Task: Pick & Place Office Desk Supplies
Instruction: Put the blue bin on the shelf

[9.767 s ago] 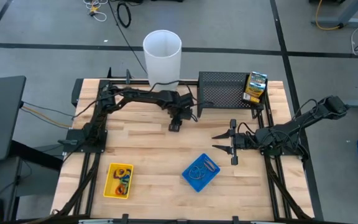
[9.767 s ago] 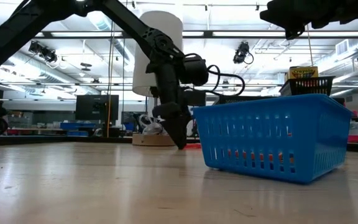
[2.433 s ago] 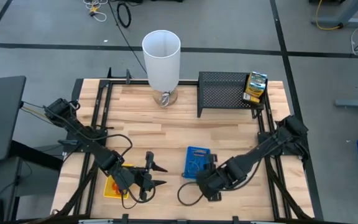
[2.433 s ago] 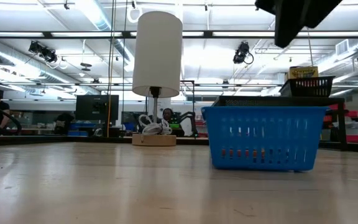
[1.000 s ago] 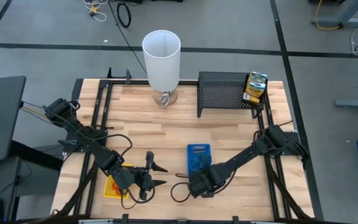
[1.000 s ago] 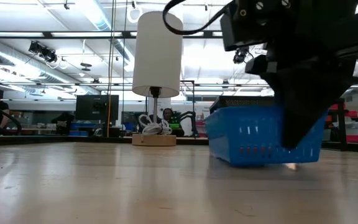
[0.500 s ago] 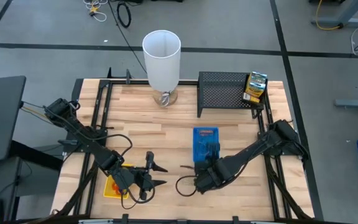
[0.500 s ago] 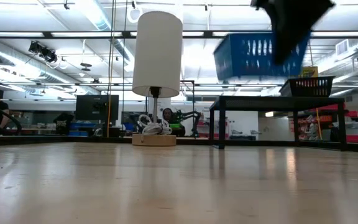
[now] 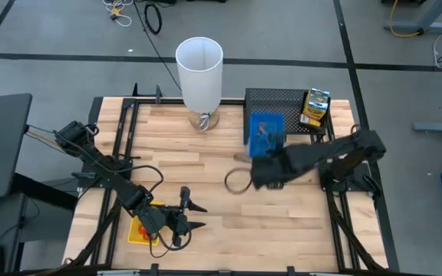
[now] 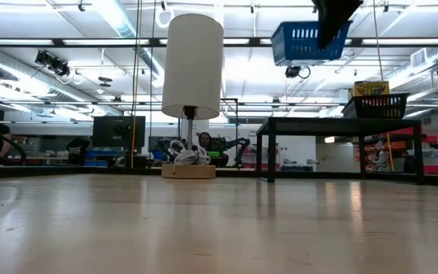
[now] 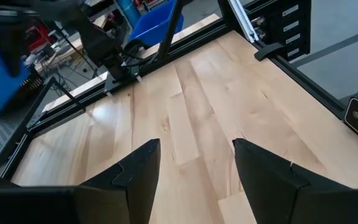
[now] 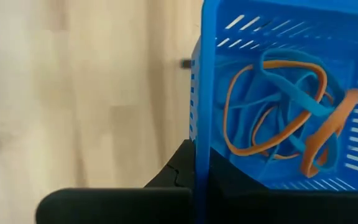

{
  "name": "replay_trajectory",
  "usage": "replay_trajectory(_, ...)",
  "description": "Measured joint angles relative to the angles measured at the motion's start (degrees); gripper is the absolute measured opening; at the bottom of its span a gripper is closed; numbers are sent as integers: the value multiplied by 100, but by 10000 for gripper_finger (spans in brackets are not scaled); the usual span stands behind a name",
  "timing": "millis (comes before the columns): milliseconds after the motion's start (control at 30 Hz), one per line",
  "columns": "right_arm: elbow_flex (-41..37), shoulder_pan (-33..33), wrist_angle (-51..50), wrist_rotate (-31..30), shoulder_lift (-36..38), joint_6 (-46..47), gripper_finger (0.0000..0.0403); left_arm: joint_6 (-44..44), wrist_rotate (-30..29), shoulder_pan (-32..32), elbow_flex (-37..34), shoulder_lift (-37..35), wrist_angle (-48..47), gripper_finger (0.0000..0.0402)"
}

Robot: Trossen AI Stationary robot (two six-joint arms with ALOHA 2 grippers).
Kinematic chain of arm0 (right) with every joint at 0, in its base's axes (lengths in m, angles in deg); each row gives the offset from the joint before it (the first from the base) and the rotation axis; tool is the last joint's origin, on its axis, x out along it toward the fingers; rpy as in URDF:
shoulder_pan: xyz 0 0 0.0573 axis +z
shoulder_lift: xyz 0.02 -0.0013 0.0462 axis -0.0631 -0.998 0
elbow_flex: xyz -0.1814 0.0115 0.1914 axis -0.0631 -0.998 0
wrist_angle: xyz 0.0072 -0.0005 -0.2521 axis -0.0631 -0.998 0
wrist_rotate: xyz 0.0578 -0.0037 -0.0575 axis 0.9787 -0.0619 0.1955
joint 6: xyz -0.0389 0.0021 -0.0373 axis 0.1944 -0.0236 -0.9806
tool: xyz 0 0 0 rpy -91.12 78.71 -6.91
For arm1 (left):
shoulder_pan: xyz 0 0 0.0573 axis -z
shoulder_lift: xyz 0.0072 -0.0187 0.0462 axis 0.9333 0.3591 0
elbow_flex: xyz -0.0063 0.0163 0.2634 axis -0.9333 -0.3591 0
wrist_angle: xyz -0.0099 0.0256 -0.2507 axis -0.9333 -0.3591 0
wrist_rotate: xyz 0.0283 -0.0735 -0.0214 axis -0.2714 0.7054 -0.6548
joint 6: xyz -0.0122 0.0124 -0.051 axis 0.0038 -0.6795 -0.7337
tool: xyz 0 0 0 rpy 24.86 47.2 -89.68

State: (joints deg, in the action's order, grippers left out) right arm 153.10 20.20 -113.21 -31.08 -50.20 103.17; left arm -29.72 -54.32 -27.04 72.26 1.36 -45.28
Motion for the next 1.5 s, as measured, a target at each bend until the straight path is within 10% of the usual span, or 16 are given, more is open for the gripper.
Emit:
replay_trajectory(800, -1707, -3679, 1371, 1813, 1401, -3397, 0, -35, 35, -343, 0, 0, 30, 213)
replay_trajectory(1500, -1726, -5074, 1391, 2618, 1398, -4272, 0, 90, -66, -452, 0, 0, -5, 213)
